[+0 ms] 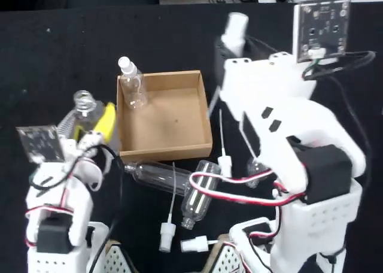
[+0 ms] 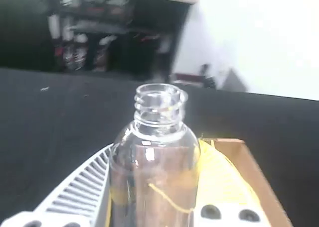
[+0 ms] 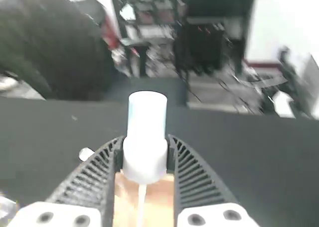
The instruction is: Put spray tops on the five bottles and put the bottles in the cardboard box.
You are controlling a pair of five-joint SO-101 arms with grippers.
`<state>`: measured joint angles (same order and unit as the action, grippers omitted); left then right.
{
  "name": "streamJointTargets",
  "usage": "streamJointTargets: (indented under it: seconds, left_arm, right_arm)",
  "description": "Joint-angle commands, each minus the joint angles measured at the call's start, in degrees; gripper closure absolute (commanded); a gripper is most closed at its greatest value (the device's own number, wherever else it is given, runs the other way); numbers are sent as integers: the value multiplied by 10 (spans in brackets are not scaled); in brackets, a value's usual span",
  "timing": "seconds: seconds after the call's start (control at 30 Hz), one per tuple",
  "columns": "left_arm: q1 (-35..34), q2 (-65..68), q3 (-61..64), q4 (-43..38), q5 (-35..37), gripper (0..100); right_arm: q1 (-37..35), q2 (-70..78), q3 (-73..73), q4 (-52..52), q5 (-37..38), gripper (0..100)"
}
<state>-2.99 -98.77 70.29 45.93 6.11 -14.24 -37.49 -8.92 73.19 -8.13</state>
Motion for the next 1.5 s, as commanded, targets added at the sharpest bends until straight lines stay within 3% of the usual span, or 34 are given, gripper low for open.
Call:
streamJointTargets:
  seconds: [0.0, 0.2, 0.37, 0.8, 0.97, 1.33, 1.47]
  left_arm:
    - [75, -63, 45, -59, -1, 938]
    - [122, -51, 74, -85, -1, 934]
    - [160, -51, 114, -160, -1, 934]
    - [166, -60, 134, -190, 4, 938]
    - [167, -60, 136, -190, 4, 938]
    - [167, -60, 138, -190, 4, 938]
    - [170, -60, 138, -190, 4, 935]
  right_arm:
    - [-59, -11, -29, -71, -5, 984]
    - [-115, -11, 39, -209, -4, 984]
    - [-149, -12, 94, -323, -2, 987]
    - [-211, -10, 117, -353, 4, 984]
    - [-244, -12, 142, -347, 79, 987]
    - [-245, -15, 209, -345, 86, 984]
    - [-248, -15, 195, -291, 88, 960]
